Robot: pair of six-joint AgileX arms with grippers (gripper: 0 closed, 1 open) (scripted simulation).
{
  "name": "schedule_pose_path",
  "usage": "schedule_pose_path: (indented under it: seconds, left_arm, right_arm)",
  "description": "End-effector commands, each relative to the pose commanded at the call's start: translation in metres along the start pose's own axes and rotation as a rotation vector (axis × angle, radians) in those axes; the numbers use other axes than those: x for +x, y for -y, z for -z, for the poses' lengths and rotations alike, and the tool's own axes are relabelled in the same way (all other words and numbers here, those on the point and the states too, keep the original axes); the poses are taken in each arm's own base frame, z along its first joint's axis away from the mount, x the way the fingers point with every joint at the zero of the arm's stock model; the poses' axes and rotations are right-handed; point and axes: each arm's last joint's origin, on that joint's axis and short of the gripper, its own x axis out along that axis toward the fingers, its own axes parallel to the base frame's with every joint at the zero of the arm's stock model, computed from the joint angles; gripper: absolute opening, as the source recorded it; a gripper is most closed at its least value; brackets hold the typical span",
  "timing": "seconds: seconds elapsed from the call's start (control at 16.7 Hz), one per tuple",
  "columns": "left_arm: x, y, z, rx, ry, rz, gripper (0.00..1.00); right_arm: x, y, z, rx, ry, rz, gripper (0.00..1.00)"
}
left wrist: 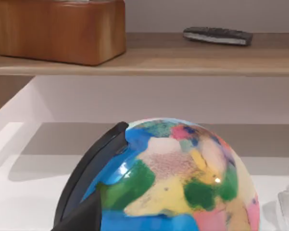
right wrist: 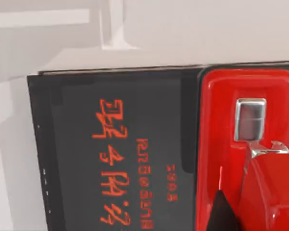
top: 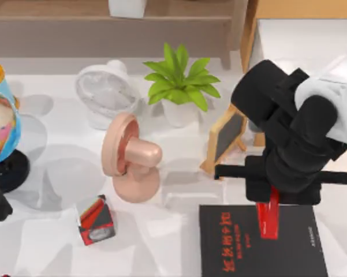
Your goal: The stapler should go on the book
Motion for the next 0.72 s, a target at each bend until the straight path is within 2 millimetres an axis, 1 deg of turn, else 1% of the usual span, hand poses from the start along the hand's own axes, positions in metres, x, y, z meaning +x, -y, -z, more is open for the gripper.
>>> schedule_pose_path:
  seconds: [0.12, 0.24, 0.54, 0.72]
  left_arm:
    - [0.000, 0.000, 0.000, 0.000, 0.000, 0.000, 1.00]
    - [0.000, 0.000, 0.000, 0.000, 0.000, 0.000, 1.00]
    - [0.000, 0.000, 0.000, 0.000, 0.000, 0.000, 1.00]
    - [0.000, 0.000, 0.000, 0.000, 0.000, 0.000, 1.00]
  right_arm:
    - [0.009, -0.003, 0.015, -0.034, -0.026, 0.024, 0.00]
    - [0.014, -0.005, 0.023, -0.052, -0.037, 0.035, 0.00]
    - [0.014, -0.004, 0.022, -0.048, -0.040, 0.037, 0.00]
    - [0.022, -0.004, 0.023, -0.049, -0.038, 0.036, 0.00]
